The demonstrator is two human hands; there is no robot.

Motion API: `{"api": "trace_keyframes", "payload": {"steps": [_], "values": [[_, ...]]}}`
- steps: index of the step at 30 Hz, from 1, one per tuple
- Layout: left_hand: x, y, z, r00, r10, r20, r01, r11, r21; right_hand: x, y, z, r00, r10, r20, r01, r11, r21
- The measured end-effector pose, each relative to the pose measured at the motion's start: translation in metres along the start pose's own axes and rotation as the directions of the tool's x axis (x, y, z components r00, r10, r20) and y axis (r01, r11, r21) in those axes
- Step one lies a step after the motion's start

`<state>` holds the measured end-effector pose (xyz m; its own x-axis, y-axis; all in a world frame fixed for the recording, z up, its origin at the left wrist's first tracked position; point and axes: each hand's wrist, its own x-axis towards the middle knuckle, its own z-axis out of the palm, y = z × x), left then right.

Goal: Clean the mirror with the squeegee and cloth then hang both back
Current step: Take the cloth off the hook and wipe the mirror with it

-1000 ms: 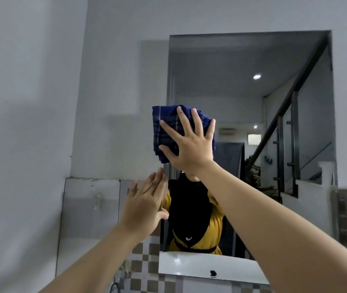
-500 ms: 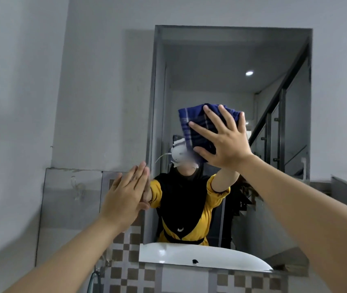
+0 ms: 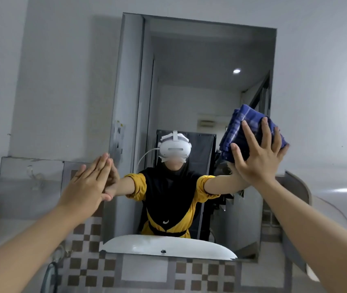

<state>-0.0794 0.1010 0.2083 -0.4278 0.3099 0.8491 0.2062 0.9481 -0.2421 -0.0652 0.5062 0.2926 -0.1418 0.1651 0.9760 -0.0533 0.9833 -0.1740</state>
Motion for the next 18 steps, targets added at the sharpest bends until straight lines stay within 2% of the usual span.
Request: {"api": "trace_keyframes", "payload": {"steps": [5,7,13,15,18], "values": [[0.002,0.0,0.003,0.999,-0.027,0.039,0.028,0.999,-0.03,-0.028,-0.025,0.008,0.958,0.286,-0.007,-0.285,0.957,0.059],[0.002,0.0,0.003,1.0,-0.023,0.016,0.024,0.999,-0.04,-0.038,-0.042,0.011,0.946,0.325,0.006,-0.324,0.942,0.085],[0.001,-0.004,0.005,0.999,0.004,0.031,-0.003,1.0,-0.024,-0.069,-0.106,0.028,0.98,0.193,0.039,-0.196,0.975,0.104],[0.001,-0.008,0.009,1.0,0.019,-0.021,-0.02,0.999,-0.029,-0.074,-0.134,0.034,0.984,0.172,0.051,-0.177,0.978,0.108],[-0.008,-0.008,0.008,1.0,0.024,-0.01,-0.025,0.995,-0.096,-0.077,-0.176,0.039,0.989,0.138,0.061,-0.145,0.981,0.129]]}}
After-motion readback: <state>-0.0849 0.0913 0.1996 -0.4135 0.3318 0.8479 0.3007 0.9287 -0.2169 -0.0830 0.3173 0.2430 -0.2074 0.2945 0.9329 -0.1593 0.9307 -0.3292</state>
